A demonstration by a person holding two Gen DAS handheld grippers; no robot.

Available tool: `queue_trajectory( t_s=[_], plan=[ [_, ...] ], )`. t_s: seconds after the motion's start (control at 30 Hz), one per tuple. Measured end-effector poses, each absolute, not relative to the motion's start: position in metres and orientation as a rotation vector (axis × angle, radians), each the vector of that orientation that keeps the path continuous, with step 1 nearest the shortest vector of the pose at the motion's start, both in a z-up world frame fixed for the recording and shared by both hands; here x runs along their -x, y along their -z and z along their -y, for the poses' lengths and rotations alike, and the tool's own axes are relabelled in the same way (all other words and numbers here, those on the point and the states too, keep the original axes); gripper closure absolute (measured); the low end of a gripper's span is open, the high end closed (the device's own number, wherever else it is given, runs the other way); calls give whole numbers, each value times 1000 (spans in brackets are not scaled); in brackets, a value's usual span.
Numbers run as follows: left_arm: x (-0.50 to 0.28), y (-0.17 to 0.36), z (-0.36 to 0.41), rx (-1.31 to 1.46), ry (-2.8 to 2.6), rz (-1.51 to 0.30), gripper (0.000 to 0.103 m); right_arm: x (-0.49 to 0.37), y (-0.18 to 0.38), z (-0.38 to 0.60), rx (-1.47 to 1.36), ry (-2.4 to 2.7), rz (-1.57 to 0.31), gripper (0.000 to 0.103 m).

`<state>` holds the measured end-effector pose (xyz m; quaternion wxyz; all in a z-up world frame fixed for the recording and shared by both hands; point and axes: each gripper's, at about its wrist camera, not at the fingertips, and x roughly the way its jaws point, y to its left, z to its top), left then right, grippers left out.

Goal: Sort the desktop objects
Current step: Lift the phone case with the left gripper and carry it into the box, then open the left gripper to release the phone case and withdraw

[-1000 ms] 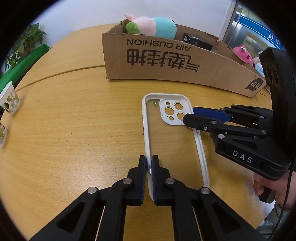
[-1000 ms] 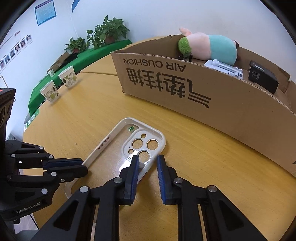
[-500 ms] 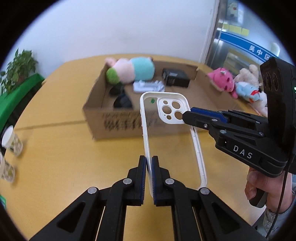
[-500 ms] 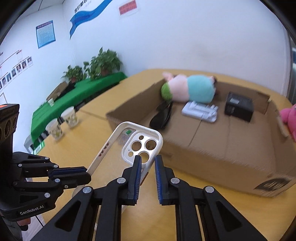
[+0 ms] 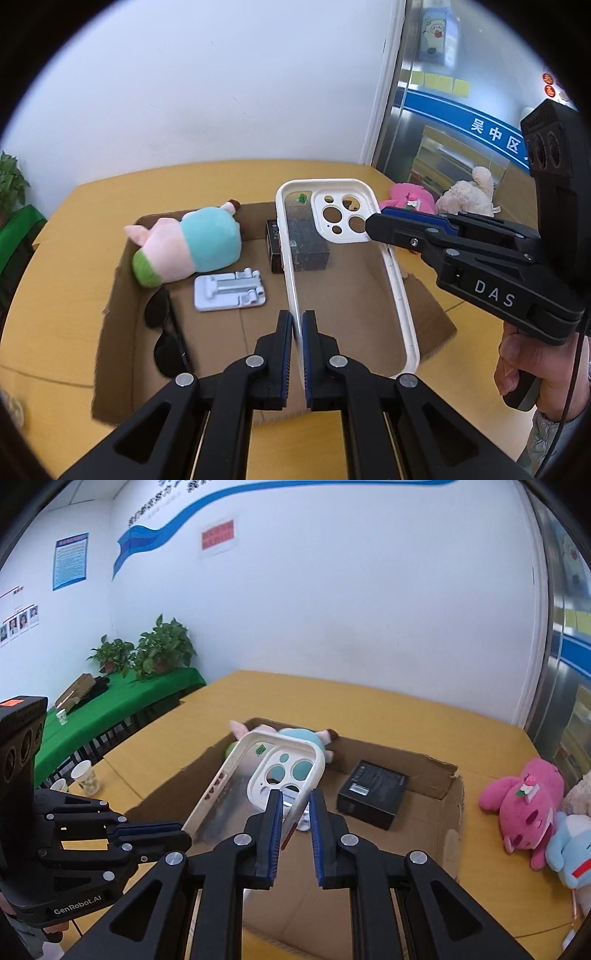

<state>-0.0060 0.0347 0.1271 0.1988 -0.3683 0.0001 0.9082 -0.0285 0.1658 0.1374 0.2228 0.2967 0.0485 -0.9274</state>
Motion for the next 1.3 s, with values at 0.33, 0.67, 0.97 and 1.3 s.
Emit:
queue_trajectory(
  t_s=[0.33,0.67,0.97,1.3],
  plan=[
    [92,-30,-73,1450,-2363,47,98,146,-36,-202,-1224,2418,-33,90],
    [122,13,-92,1703,-2265,55,98,182,32,-205,-1592,2264,1,90],
    [97,-12,-80,1562,-2363,68,72,153,-4,-206,-1436,2446,-99,22],
    [-15,-65,-34,790,-2918,-220,18,-6,-60,-193,-743,2798,17,0]
  ],
)
